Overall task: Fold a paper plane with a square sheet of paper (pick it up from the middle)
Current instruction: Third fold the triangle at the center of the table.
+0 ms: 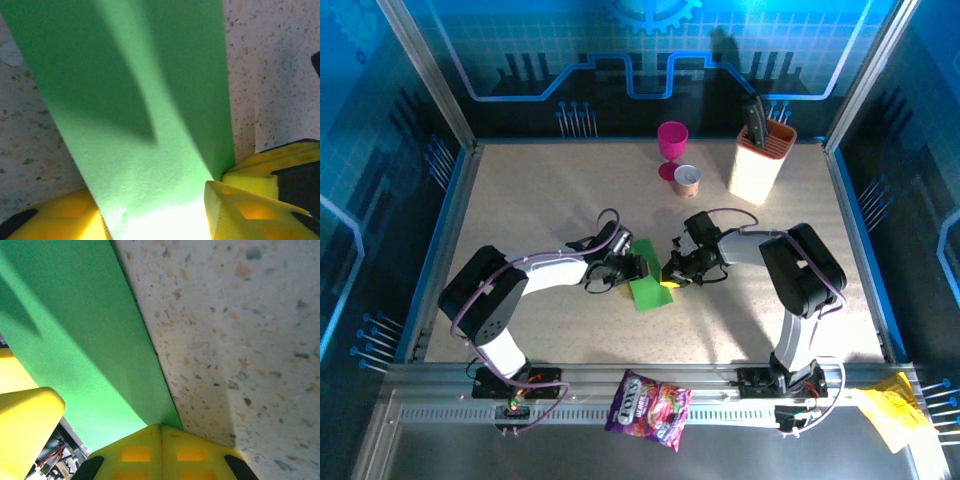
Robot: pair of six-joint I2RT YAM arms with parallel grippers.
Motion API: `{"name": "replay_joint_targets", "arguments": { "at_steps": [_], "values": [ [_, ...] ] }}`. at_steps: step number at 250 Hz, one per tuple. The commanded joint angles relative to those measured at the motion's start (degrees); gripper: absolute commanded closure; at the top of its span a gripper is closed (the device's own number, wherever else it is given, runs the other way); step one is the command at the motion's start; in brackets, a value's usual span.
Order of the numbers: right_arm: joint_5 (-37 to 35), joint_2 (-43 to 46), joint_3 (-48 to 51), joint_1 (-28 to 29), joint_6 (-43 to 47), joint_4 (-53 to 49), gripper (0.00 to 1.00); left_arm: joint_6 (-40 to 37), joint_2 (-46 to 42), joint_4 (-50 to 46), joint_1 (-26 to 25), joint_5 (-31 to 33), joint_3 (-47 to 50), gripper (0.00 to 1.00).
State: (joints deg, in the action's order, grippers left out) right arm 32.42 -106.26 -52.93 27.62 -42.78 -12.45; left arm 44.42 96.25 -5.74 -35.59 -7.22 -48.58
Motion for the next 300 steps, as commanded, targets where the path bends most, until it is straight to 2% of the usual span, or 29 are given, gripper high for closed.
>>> {"name": "replay_joint_targets", "arguments": {
  "at_steps": [1, 38, 88, 102, 161, 220, 254, 300],
  "values": [
    [-7.8, -3.7, 2.2, -1.1, 0.6, -6.1, 0.97, -4.6, 0.5, -2.6, 0.5, -2.2, -1.1, 0.56],
    [-7.9, -3.7, 2.1, -1.1, 0.8, -6.4, 0.97, -7.1, 1.0, -3.3, 0.6, -3.2, -1.4, 0.62],
    [-7.6, -3.7, 1.6, -1.0, 0.9, -6.7, 0.97, -9.4, 1.8, -4.5, 0.7, -3.6, -1.7, 0.75],
    [-7.5, -3.6, 1.2, -1.1, 1.2, -6.9, 0.97, -9.6, 2.1, -4.5, 0.7, -3.9, -1.9, 0.81],
    [-6.7, 0.4, -3.0, -1.1, 4.5, -11.4, 0.95, -9.9, 2.2, -5.7, 1.2, -5.7, -3.1, 0.87],
    [-8.4, 9.1, -6.5, -0.6, 8.7, -18.0, 0.82, -9.5, 2.2, -6.2, 4.1, -11.1, -3.9, 0.92],
    [-11.8, 11.5, -6.3, 1.9, 12.0, -20.7, 0.76, -9.4, 3.1, -6.6, 5.5, -15.3, -5.2, 0.94],
    [-17.5, 11.3, -6.8, 8.4, 15.6, -22.5, 0.57, -9.2, 5.1, -7.3, 7.3, -21.9, -6.7, 0.97]
  ]
}}
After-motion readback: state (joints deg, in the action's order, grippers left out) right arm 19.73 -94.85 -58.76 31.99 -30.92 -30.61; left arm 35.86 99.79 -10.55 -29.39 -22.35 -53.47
